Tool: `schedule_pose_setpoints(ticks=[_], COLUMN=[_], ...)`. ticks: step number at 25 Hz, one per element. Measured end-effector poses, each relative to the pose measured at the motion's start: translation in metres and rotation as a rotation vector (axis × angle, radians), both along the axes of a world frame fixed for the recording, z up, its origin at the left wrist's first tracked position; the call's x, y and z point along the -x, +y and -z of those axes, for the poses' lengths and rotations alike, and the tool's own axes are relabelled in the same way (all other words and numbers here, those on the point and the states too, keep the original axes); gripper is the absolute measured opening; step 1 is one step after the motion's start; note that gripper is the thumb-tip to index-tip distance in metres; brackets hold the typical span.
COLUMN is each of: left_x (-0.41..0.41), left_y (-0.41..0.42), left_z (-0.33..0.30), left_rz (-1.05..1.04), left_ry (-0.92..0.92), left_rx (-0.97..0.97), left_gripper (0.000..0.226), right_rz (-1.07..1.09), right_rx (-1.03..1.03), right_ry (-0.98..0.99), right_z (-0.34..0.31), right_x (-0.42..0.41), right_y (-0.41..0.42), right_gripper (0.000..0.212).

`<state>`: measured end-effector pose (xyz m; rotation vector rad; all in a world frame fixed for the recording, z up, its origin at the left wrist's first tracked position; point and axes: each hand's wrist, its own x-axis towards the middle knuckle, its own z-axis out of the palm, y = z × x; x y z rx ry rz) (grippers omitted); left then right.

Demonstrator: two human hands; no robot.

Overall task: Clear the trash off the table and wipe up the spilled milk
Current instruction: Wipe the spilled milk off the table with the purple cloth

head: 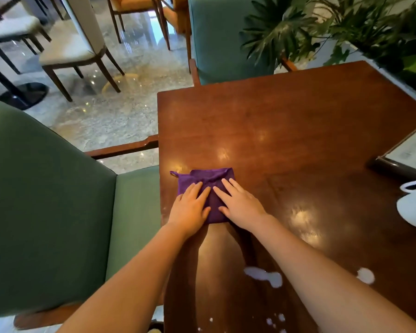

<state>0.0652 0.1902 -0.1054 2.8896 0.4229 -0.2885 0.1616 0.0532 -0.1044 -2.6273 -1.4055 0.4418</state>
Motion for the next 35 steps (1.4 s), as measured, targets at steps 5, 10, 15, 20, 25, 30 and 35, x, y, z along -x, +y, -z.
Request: schedule_pose_setpoints(ticks=[5, 10, 15, 20, 25, 30, 35], left_x=[0.002, 0.016, 0.032, 0.023, -0.027, -0.082, -0.107], left_y=[0.003, -0.009, -0.026, -0.079, -0.159, -0.248, -0.282], left_z=[0.007, 0.001, -0.014, -0.046, -0.086, -0.094, -0.058], left_rz=[-0.004, -0.029, 0.017, 0.041, 0.269, 0.543, 0.743], left_ry=[-0.047, -0.252, -0.249, -0.357, -0.439, -0.406, -0.104], left_rx=[0.015, 0.055, 0.086, 0.226, 0.266, 0.294, 0.272], left_gripper=[0.058, 0.036, 0.027, 0.027, 0.030, 0.032, 0.030], right_rz=[0.060, 0.130, 0.163, 0.298, 0.395, 0.623, 0.729], right_rx=[-0.079, -0.219, -0.310, -0.430, -0.438, -0.384, -0.137], right_ry=[-0.013, -0.076, -0.022, -0.050, -0.146, -0.181, -0.030], right_z=[0.009, 0.007, -0.002, -0.035, -0.086, -0.103, -0.062], right_x=[0.007, 0.027, 0.041, 0.043, 0.014, -0.004, -0.003], right_y=[-0.001, -0.008, -0.037, -0.094, -0.193, -0.292, -0.328], right_gripper=[0.051, 0.034, 0.032, 0.030, 0.024, 0.022, 0.024])
